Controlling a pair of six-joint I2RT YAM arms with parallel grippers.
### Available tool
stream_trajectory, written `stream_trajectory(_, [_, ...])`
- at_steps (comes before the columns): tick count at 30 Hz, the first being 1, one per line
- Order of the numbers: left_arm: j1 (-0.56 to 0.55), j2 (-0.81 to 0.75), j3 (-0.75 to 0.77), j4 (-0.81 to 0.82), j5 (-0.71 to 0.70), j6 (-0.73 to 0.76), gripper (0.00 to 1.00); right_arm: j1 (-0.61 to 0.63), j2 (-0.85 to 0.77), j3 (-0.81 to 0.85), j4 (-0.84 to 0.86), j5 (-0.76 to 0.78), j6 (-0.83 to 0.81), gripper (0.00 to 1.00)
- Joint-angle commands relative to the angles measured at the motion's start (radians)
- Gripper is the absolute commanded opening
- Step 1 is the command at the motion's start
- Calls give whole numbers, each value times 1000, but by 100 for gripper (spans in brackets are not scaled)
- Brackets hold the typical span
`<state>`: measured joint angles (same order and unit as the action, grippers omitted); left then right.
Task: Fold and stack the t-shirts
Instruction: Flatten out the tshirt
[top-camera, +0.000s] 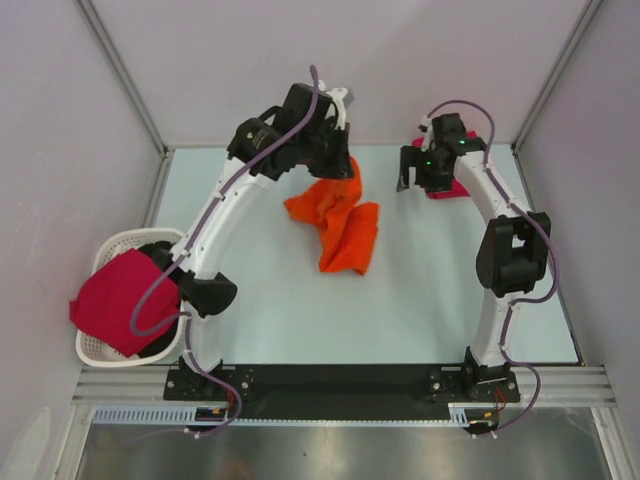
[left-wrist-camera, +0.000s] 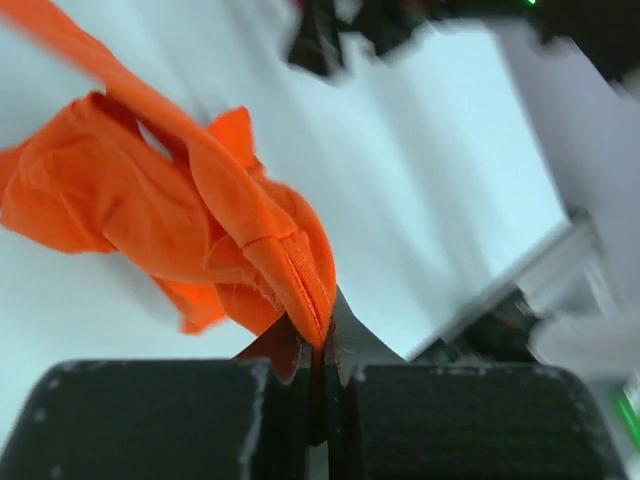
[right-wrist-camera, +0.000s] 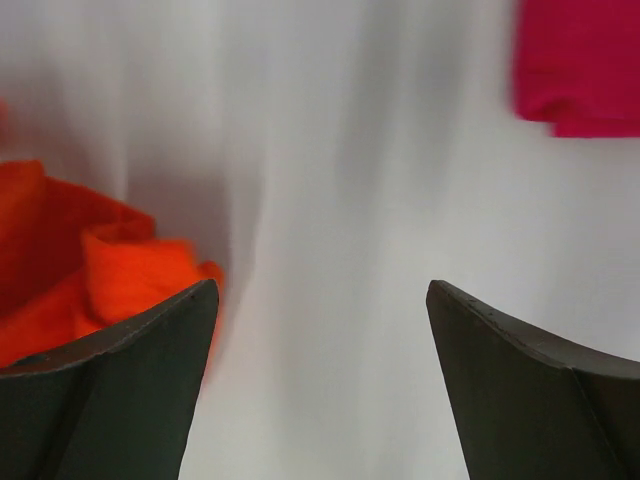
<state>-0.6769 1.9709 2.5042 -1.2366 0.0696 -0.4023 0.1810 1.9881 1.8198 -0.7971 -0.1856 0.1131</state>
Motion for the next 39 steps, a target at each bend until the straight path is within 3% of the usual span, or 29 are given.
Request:
stream_trajectory(1, [-105, 46, 45, 30, 319, -26, 0, -141, -77, 0, -22, 94, 8, 92])
stream_trajectory(4, [-145, 16, 62, 130, 404, -9, 0, -264, -124, -51, -7, 72, 26, 91])
stream_trajectory(7, [-150, -49, 58, 201, 394, 13, 0, -311, -173, -121, 15, 44, 34, 91])
stream_trajectory(9, [-144, -130, 35, 204, 218, 45, 0, -301, -199, -158, 30, 37, 33, 91])
stream_trajectory(11, [-112, -193, -118, 194, -24, 31, 0, -276, -215, -203, 41, 38, 20, 90])
stream_trajectory(14, [45, -242, -300, 117, -120, 22, 0, -219, -222, -223, 42, 40, 5, 91])
stream_trajectory(18, [158, -233, -257, 34, -250, 83, 0, -157, -215, -211, 45, 37, -3, 91])
stream_trajectory(23, [145, -187, -21, 19, -79, 39, 0, -127, -178, -153, 32, 38, 0, 91])
stream_trajectory(26, [56, -172, 96, 35, 1, 30, 0, -127, -173, -87, 12, 58, 3, 90])
stream_trajectory(30, [-16, -268, -70, 208, 39, 19, 0, -124, -228, -62, 24, 17, 17, 90])
stream_trajectory(32, [-18, -315, -134, 299, 140, 3, 0, -117, -255, -88, 42, -6, 14, 90])
stream_trajectory(34, [-19, -302, -99, 365, 214, -13, 0, -104, -290, -117, 50, 1, 5, 90])
stream_trajectory(36, [-36, -230, 37, 376, 353, -33, 0, -107, -308, -140, 50, 6, 7, 91])
stream_trajectory(39, [-85, -169, 90, 484, 551, -98, 0, -107, -340, -194, 58, 9, -1, 90])
